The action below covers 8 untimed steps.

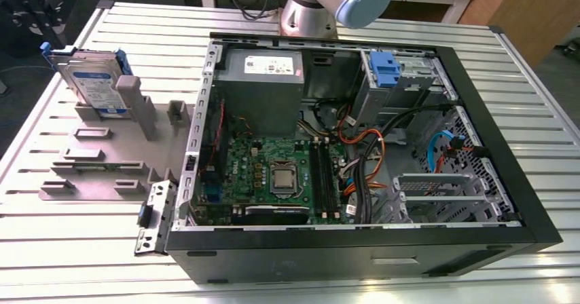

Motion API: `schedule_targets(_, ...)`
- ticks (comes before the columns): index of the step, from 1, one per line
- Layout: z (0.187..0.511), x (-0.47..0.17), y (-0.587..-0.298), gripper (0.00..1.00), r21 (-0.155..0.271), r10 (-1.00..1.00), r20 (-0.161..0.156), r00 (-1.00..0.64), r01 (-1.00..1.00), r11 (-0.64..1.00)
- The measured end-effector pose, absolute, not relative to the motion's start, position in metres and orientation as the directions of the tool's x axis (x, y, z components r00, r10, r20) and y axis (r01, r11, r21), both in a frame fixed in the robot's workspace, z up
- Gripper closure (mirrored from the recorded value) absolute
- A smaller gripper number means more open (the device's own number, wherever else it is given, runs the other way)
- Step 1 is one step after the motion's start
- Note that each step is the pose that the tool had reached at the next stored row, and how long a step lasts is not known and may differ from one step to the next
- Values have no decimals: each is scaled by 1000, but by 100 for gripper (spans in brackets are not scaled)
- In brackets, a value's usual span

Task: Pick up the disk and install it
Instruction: 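Pick up the disk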

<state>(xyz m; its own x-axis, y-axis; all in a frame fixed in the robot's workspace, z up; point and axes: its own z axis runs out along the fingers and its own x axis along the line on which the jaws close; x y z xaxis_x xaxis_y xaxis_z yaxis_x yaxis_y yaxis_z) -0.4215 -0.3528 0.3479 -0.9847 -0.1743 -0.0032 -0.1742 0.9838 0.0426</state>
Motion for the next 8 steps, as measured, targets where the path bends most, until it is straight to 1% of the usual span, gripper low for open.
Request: schedule_targets(8,348,-421,-353,89,43,-278,-3,-961,-278,960)
